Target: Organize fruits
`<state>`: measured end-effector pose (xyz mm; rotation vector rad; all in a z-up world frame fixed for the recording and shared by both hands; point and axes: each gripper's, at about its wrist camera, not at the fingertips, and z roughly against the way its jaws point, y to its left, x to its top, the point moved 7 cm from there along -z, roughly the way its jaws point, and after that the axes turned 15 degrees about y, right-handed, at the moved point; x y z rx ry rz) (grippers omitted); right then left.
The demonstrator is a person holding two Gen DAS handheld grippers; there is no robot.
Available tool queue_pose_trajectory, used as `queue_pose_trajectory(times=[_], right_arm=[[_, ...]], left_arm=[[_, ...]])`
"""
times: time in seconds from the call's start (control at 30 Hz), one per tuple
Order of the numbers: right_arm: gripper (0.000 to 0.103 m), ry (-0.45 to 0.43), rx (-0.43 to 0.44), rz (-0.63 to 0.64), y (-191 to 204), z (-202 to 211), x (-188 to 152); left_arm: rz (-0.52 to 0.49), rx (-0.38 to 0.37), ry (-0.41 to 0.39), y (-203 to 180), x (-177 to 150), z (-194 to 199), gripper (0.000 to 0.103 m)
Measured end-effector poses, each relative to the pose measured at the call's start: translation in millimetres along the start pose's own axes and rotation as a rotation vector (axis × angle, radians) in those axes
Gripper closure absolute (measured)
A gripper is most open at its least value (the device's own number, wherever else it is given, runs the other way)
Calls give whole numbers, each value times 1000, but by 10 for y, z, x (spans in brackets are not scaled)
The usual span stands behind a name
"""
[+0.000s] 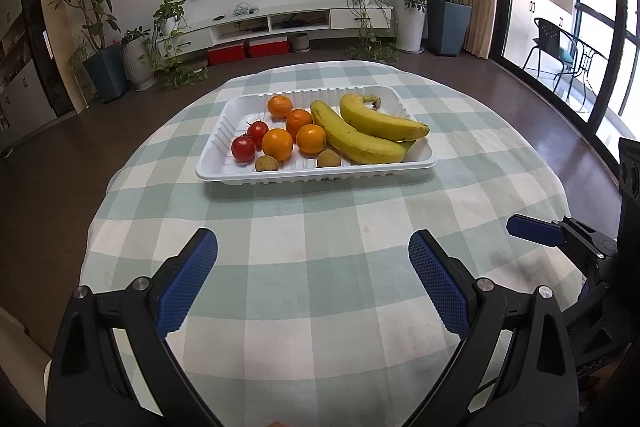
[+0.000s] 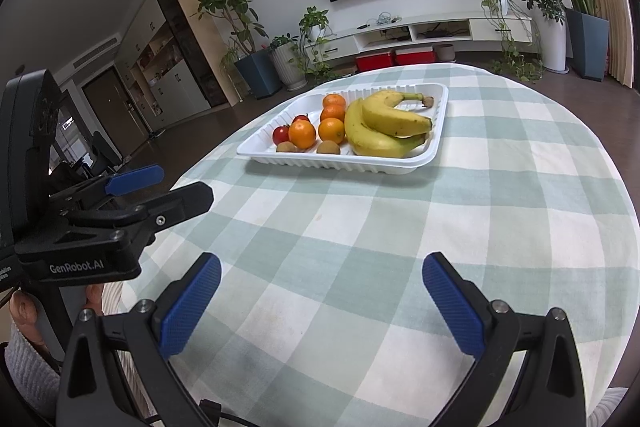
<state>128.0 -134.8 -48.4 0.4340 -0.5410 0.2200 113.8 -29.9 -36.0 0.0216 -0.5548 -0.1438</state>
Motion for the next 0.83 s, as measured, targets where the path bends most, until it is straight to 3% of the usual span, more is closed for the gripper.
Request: queue_pose_trajectory(times=[0.43, 0.7, 0.83], right_arm=[[0, 0, 0, 0, 1, -7, -5], [0, 1, 1, -1, 8, -8, -5], [0, 0, 1, -1, 10, -8, -4]], left_arm=[[-15, -25, 7, -51, -12, 5, 6], [-22, 57, -46, -42, -4, 94, 5], [-20, 52, -44, -35, -5, 98, 5]])
